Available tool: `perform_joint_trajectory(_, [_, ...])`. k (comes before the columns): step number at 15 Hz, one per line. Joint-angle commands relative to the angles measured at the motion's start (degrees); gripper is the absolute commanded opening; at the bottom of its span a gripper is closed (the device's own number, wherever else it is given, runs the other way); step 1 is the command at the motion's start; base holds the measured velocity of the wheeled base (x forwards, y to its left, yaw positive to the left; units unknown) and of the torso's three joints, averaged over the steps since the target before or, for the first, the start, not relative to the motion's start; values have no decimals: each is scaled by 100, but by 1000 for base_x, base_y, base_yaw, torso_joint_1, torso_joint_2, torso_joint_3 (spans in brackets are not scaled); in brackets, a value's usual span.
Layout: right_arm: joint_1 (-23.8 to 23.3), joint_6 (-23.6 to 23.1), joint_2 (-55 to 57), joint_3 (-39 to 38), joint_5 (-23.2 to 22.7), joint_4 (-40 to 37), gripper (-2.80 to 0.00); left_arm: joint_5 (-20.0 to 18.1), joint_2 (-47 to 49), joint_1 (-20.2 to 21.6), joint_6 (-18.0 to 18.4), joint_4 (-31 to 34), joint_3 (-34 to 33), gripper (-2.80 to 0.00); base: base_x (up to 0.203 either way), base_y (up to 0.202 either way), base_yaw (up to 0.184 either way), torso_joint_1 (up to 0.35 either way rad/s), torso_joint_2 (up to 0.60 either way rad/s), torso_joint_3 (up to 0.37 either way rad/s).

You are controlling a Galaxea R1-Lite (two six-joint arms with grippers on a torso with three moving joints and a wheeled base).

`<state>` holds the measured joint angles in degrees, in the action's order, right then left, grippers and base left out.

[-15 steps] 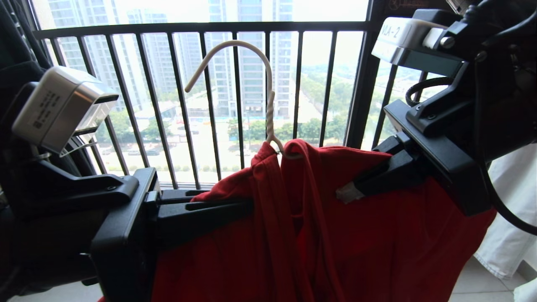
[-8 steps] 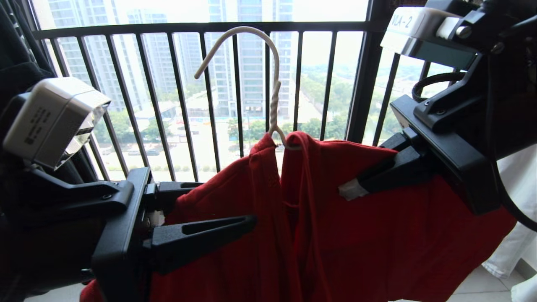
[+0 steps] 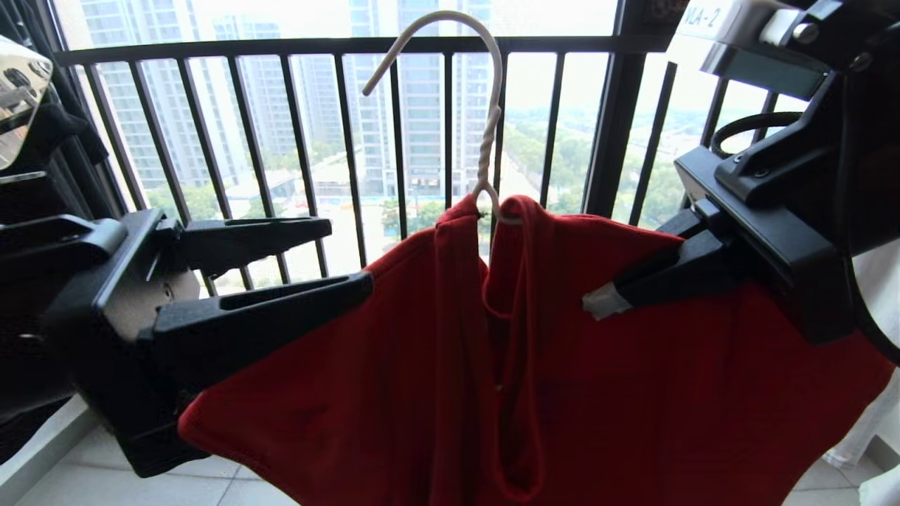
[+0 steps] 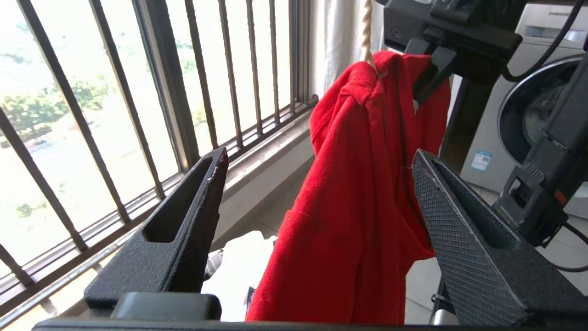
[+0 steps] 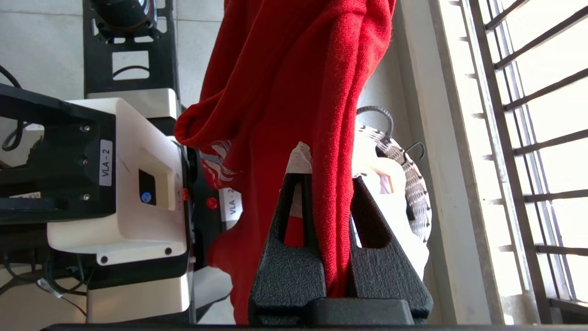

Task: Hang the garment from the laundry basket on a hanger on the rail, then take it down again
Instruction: Hang the clothes rack on the clothesline

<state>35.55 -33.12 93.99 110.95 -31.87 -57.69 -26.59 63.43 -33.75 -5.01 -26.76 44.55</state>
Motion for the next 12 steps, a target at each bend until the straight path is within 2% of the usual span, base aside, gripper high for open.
perform_joint_trajectory(1, [-89, -19, -47, 5, 9, -36, -280, -19, -130, 497, -144, -6, 239, 0, 0, 0, 0, 0, 0, 0])
perform_joint_trajectory(2, [-119, -19, -47, 5, 49, -24, -280, -21, -170, 642, -204, -5, 289, 0, 0, 0, 0, 0, 0, 0])
perform_joint_trajectory(3, [-150, -14, -47, 14, 52, -11, -280, -22, -203, 753, -217, -5, 319, -280, 0, 0, 0, 0, 0, 0])
perform_joint_trajectory(6, [-322, 296, -9, 25, 180, 331, -280, -13, -205, 976, -255, -15, 450, -280, 0, 0, 0, 0, 0, 0])
perform_joint_trajectory(9, [-374, 731, 14, 27, 614, 676, -280, 18, -129, 1037, -314, -11, 594, -280, 0, 0, 0, 0, 0, 0])
perform_joint_trajectory(11, [-374, 1312, -26, 26, 1116, 1052, -280, 272, 28, 1037, -342, -31, 721, -280, 0, 0, 0, 0, 0, 0])
perform_joint_trajectory(12, [-374, 1619, -106, 16, 1473, 1198, -280, 571, 137, 1037, -342, -29, 829, -280, 0, 0, 0, 0, 0, 0])
